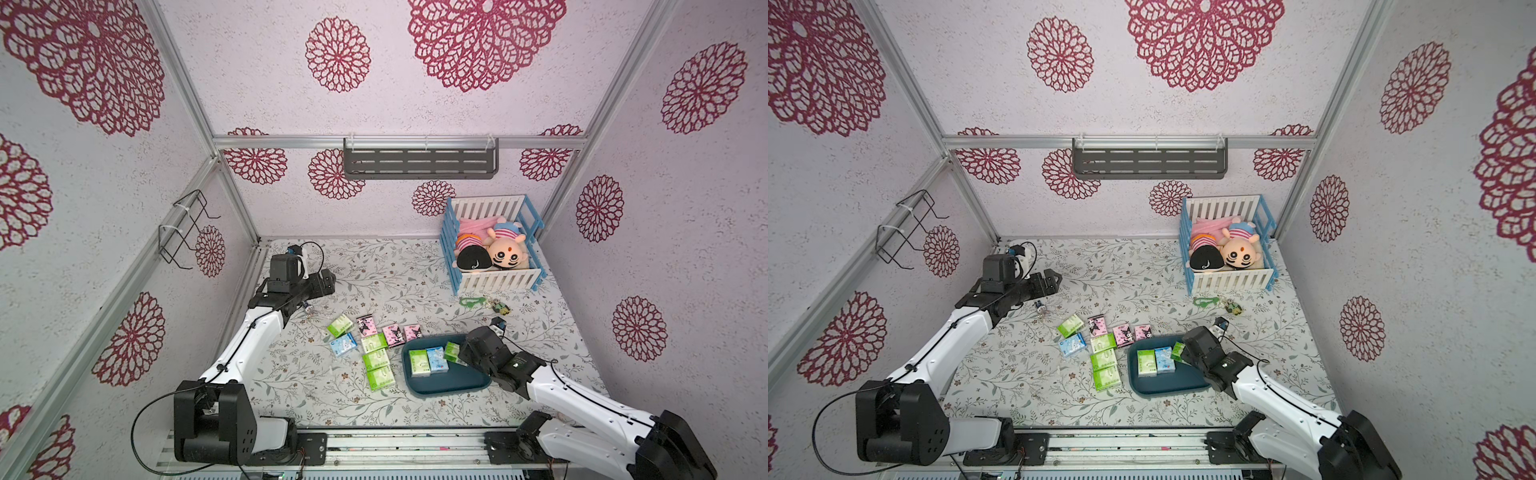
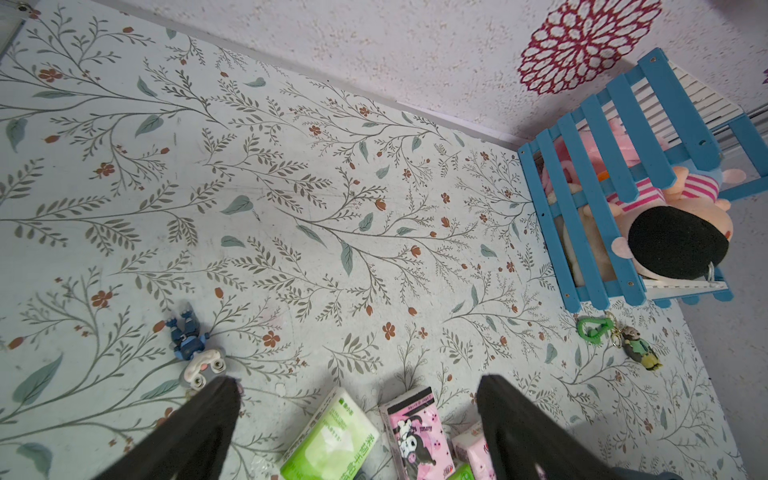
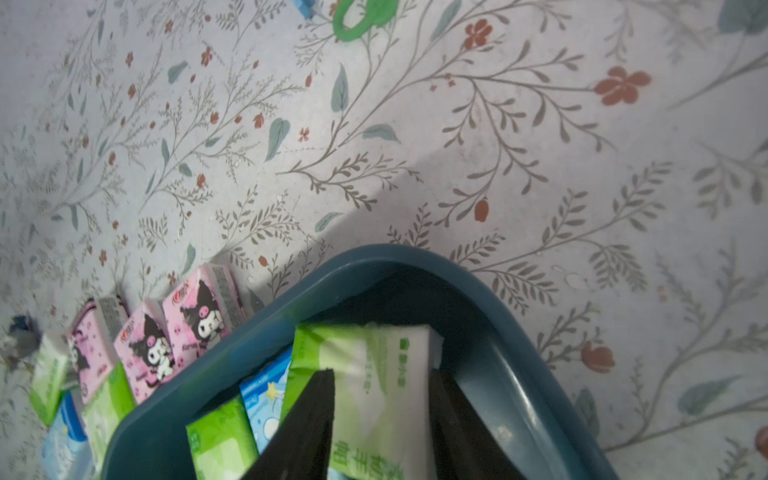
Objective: Put the pocket tissues into the storage box
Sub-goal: Place the pocket tissues in the storage box.
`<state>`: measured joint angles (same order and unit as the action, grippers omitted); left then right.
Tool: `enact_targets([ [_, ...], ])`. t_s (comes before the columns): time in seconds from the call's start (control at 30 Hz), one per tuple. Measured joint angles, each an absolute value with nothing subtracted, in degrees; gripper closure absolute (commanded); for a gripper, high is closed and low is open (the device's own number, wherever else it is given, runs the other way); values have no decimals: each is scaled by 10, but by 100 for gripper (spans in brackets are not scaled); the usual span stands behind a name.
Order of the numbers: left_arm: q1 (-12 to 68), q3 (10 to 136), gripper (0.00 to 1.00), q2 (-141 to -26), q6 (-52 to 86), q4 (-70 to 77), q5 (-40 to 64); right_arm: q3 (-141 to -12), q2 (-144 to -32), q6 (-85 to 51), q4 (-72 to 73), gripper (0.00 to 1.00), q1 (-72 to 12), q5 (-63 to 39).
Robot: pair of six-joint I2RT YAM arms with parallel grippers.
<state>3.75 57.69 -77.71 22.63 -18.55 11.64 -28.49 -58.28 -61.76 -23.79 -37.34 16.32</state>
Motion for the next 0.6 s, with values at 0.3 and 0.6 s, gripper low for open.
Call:
enact_targets([
  [0.3,37,577,3,-777,227,-182,117,-328,-560,-565,-299,51,-377,161],
  [0.6,37,577,3,-777,227,-179,124,-378,-578,-437,-359,53,-378,131],
])
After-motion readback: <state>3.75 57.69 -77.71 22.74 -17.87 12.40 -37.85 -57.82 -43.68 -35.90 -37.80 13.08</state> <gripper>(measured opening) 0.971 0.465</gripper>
